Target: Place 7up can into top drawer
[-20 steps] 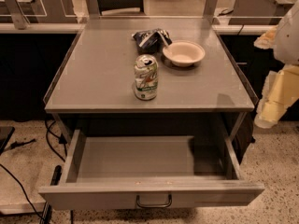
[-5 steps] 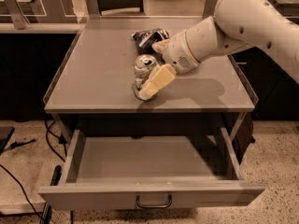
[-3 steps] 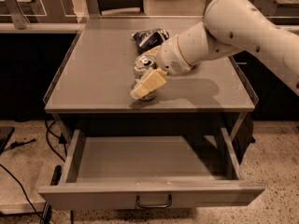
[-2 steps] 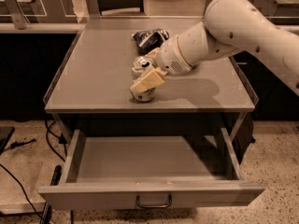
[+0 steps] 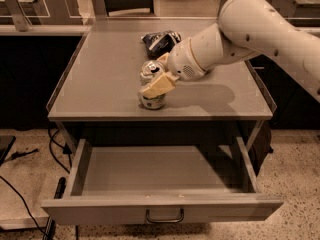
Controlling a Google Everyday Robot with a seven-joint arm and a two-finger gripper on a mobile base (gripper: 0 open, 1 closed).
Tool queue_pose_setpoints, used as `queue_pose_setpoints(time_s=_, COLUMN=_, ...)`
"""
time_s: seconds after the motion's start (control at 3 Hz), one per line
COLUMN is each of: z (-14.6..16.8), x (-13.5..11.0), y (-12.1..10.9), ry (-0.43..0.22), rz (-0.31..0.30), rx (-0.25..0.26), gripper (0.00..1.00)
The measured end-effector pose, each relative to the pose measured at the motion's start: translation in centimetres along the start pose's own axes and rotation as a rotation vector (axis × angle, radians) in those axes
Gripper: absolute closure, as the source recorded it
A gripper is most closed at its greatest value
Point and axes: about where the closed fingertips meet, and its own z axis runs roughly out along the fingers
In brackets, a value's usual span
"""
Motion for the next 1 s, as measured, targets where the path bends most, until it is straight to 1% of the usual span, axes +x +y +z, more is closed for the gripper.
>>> queue_pose_setpoints(time_s=0.33, z=0.0, x=0.0, y=0.0, ry=0.000, rz=0.000, rx=0.000, gripper=1.00)
queue_pose_setpoints(time_s=0.67, z=-1.8, x=-1.0, y=0.9, ry=-0.004, rz=-0.008, rx=0.002, gripper=1.00)
queue_pose_setpoints(time_s=1.0, z=-3.8, x=-2.0, y=3.0, ry=-0.003, rz=-0.007, rx=-0.013, gripper=1.00)
